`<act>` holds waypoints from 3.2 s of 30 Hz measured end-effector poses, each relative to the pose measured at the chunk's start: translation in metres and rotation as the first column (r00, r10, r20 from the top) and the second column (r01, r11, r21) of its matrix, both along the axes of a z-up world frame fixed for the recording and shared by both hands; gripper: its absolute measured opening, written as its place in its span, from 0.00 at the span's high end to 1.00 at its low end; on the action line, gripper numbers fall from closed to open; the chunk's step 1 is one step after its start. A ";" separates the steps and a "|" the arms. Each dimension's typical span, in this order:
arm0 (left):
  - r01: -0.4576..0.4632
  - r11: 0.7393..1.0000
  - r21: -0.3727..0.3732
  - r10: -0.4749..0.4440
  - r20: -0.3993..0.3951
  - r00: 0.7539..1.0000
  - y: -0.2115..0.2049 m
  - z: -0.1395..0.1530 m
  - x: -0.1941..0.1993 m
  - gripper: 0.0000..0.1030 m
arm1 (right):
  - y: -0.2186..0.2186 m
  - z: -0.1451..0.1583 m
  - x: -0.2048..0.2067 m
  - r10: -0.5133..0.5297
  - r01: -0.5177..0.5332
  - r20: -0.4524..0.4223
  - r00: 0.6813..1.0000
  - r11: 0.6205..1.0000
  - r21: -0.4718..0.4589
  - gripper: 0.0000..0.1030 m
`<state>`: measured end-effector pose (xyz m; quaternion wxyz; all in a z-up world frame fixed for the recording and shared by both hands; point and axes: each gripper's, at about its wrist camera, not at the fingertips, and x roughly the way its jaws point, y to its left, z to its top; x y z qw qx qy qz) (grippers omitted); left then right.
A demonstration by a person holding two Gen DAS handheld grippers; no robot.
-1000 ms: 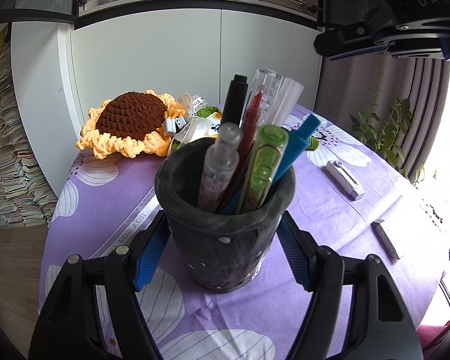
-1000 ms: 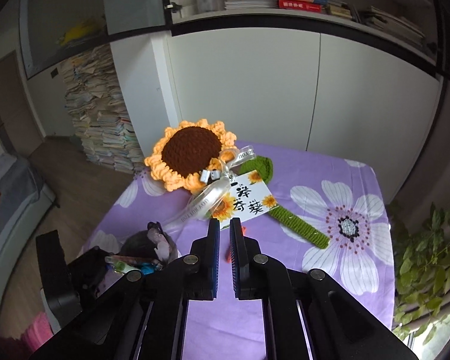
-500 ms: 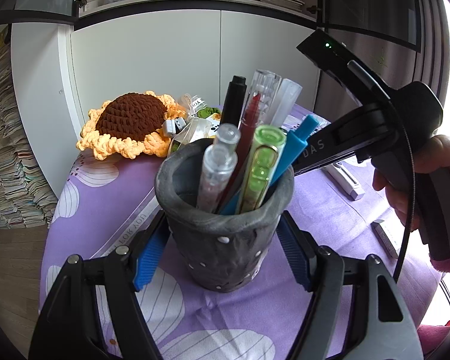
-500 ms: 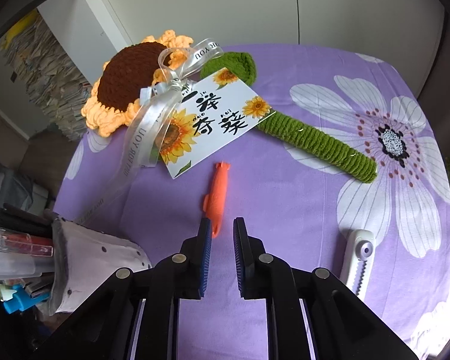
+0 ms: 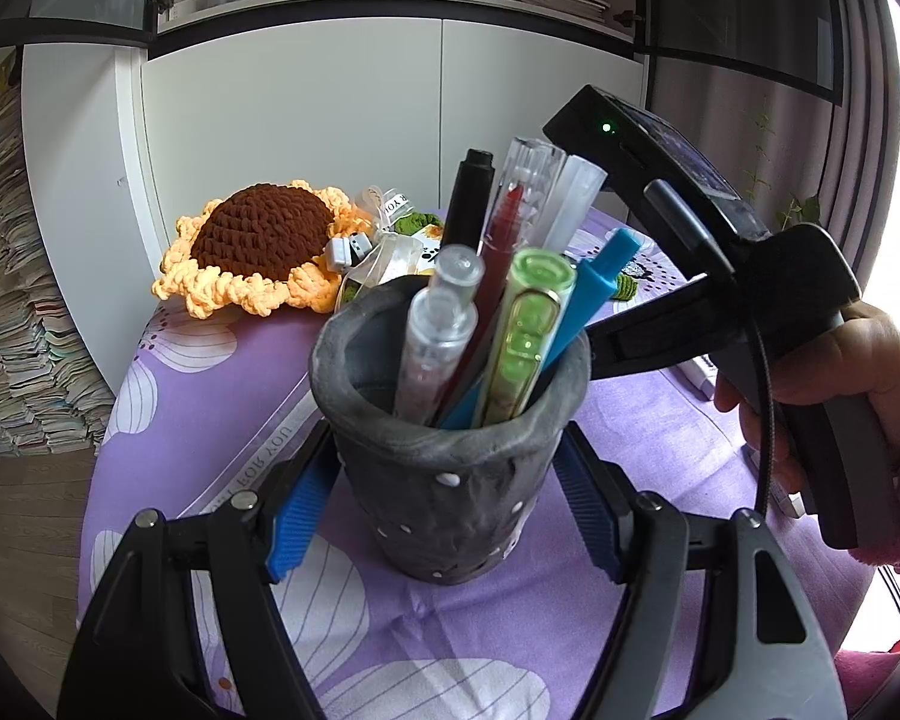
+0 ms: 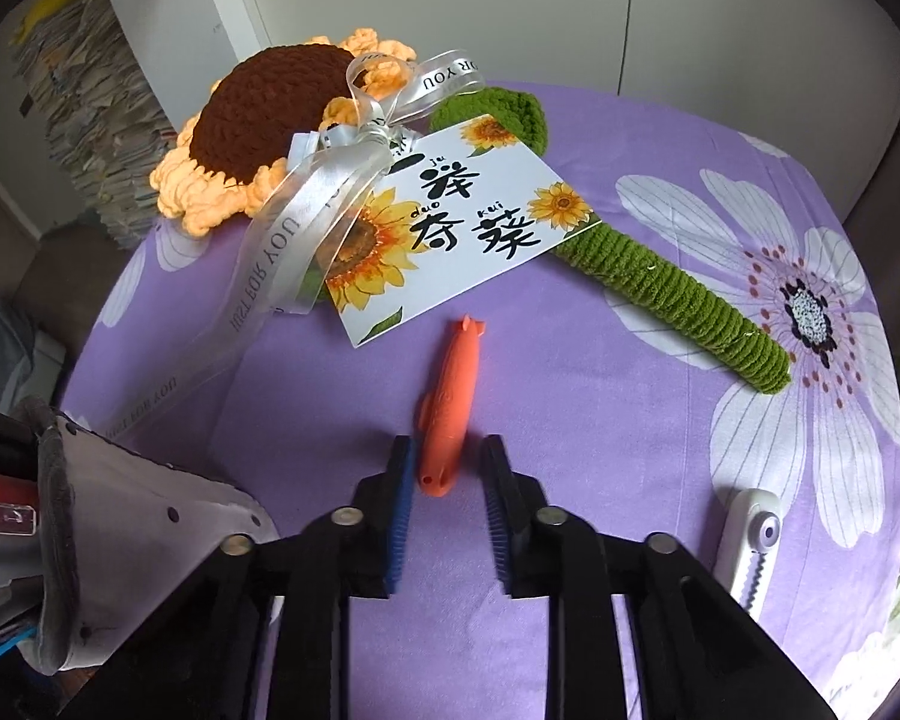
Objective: Organize stationery
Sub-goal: 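Move the right gripper to the orange utility knife and grasp it, then lift the orange utility knife and drop it into the grey cup, then move the right gripper to the white eraser and grasp it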
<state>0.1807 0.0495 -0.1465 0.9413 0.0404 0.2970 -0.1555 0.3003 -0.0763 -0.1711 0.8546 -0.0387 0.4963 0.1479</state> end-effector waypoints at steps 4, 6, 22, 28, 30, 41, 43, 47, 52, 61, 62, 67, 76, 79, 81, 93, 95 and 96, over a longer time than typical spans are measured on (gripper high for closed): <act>0.000 1.000 0.000 0.000 0.000 1.000 0.000 0.000 0.001 0.30 | -0.010 0.008 -0.007 -0.016 0.016 0.027 1.000 1.000 0.017 0.86; -0.001 1.000 0.000 0.001 -0.001 1.000 0.000 0.000 0.001 0.30 | -0.017 0.017 -0.016 -0.016 0.014 0.047 0.999 1.000 0.028 0.86; 0.001 1.000 0.002 -0.001 0.004 1.000 -0.001 0.000 0.000 0.30 | -0.027 0.137 -0.104 0.127 -0.177 0.294 0.947 0.973 0.150 0.86; 0.001 1.000 0.002 -0.001 0.005 1.000 0.000 0.001 -0.001 0.30 | -0.004 0.151 -0.119 0.324 -0.361 0.170 0.931 0.888 0.284 0.86; 0.002 1.000 0.002 -0.002 0.006 1.000 0.000 0.001 -0.001 0.30 | 0.003 0.145 -0.112 0.353 -0.365 0.094 0.931 0.877 0.312 0.86; 0.000 1.000 -0.002 0.000 -0.006 1.000 0.000 0.001 0.001 0.30 | 0.003 0.122 -0.064 0.360 -0.258 -0.187 0.914 0.872 0.417 0.86; 0.000 1.000 -0.002 0.000 -0.007 1.000 0.000 0.000 0.001 0.30 | 0.005 0.122 -0.062 0.360 -0.258 -0.198 0.912 0.877 0.405 0.86; 0.000 1.000 -0.002 0.000 -0.007 1.000 0.000 0.000 0.001 0.30 | 0.010 0.124 -0.060 0.356 -0.260 -0.218 0.909 0.892 0.370 0.86; 0.000 1.000 -0.002 0.000 -0.006 1.000 0.000 0.000 0.001 0.30 | 0.014 0.127 -0.056 0.343 -0.259 -0.228 0.911 0.908 0.331 0.86; 0.000 1.000 -0.002 0.000 -0.008 1.000 -0.002 -0.001 0.000 0.30 | 0.021 0.130 -0.058 0.304 -0.260 -0.142 0.942 0.928 0.265 0.86; 0.000 1.000 -0.002 0.000 -0.008 1.000 -0.002 -0.001 0.000 0.30 | 0.023 0.130 -0.060 0.300 -0.264 -0.123 0.946 0.933 0.245 0.86; 0.000 1.000 -0.001 0.000 -0.008 1.000 -0.002 -0.001 0.000 0.30 | 0.038 0.130 -0.071 0.309 -0.301 -0.036 0.951 0.944 0.134 0.86; 0.001 1.000 -0.002 -0.001 -0.008 1.000 -0.002 -0.001 0.000 0.30 | 0.038 0.126 -0.071 0.305 -0.296 -0.036 0.952 0.943 0.152 0.86; 0.000 1.000 -0.002 -0.001 -0.008 1.000 -0.002 -0.001 0.000 0.30 | 0.032 0.128 -0.074 0.296 -0.287 -0.030 0.955 0.943 0.167 0.86; 0.001 1.000 -0.002 -0.001 -0.008 1.000 -0.002 -0.001 0.000 0.30 | 0.027 0.130 -0.076 0.289 -0.282 -0.020 0.957 0.943 0.176 0.86; 0.001 1.000 -0.001 -0.001 -0.006 1.000 -0.002 0.000 0.000 0.30 | -0.058 0.087 -0.084 0.055 -0.050 -0.079 0.995 0.997 0.059 0.78; 0.001 1.000 -0.001 -0.001 -0.006 1.000 -0.002 0.000 0.000 0.30 | -0.076 0.064 -0.085 -0.011 0.010 -0.126 0.992 1.000 -0.003 0.78; 0.001 1.000 -0.001 -0.001 -0.006 1.000 -0.002 0.000 0.000 0.30 | -0.084 0.054 -0.087 -0.036 0.033 -0.149 0.988 0.999 -0.021 0.78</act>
